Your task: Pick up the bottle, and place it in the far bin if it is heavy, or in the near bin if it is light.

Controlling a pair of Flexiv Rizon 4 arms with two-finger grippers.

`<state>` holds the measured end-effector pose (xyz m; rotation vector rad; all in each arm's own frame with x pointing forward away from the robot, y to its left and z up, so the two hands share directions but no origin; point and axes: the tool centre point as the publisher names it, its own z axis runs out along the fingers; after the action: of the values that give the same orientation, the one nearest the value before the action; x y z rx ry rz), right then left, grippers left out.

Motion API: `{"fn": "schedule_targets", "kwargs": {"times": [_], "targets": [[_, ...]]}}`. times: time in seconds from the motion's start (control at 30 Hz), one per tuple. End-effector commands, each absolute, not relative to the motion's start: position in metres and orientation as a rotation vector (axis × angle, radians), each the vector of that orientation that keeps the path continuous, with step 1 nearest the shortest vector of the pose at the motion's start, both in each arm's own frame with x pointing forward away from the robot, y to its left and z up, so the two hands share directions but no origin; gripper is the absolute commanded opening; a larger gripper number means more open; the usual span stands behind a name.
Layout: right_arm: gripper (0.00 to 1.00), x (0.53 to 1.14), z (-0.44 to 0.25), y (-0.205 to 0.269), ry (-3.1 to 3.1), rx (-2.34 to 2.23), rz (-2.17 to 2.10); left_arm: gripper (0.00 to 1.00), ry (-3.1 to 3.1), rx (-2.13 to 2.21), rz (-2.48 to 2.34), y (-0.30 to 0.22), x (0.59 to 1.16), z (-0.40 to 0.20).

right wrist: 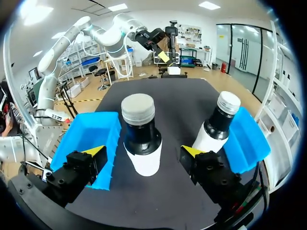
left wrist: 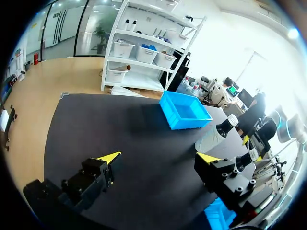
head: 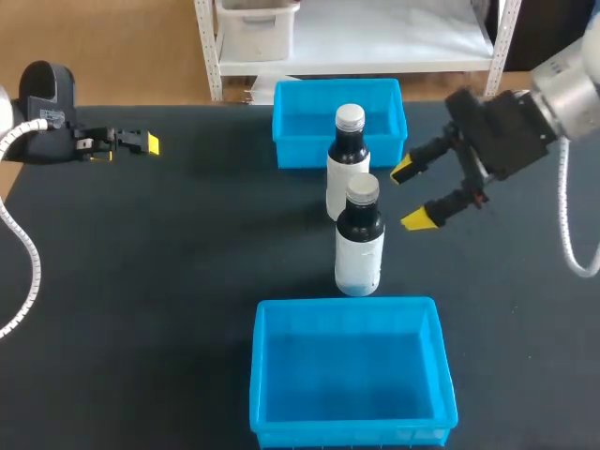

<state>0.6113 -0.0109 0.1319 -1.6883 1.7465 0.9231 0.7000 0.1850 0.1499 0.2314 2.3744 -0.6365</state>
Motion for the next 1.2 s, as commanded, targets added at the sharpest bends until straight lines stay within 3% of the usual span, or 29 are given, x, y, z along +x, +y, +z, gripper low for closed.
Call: {"fn": "schedule_targets", "kwargs": {"times": [0.03, 0.47, 0.93, 1.07, 1.2], "targets": [[1.00, 0.611, 0.130, 0.002, 1.746, -1.697, 0.927, 1.00, 2.374, 0.231, -0.636, 0.185, 0.700, 0.150], [1.00, 0.599, 0.123, 0.040, 1.729, -1.713, 0.981, 1.00, 2.374, 0.231, -0.636, 0.185, 0.700, 0.150], [1.00, 0.603, 0.119, 0.048, 1.743, -1.680, 0.990, 1.00, 2.374, 0.231, -0.636, 0.185, 0.700, 0.150], [0.82, 0.605, 0.120, 0.047, 1.743, -1.670, 0.993, 1.00, 2.374, 0.231, -0.636, 0.185, 0.700, 0.150], [0.75, 0.606, 0.120, 0.047, 1.743, -1.666, 0.995, 1.00, 2.374, 0.231, -0.636, 0.185, 0.700, 0.150]]}}
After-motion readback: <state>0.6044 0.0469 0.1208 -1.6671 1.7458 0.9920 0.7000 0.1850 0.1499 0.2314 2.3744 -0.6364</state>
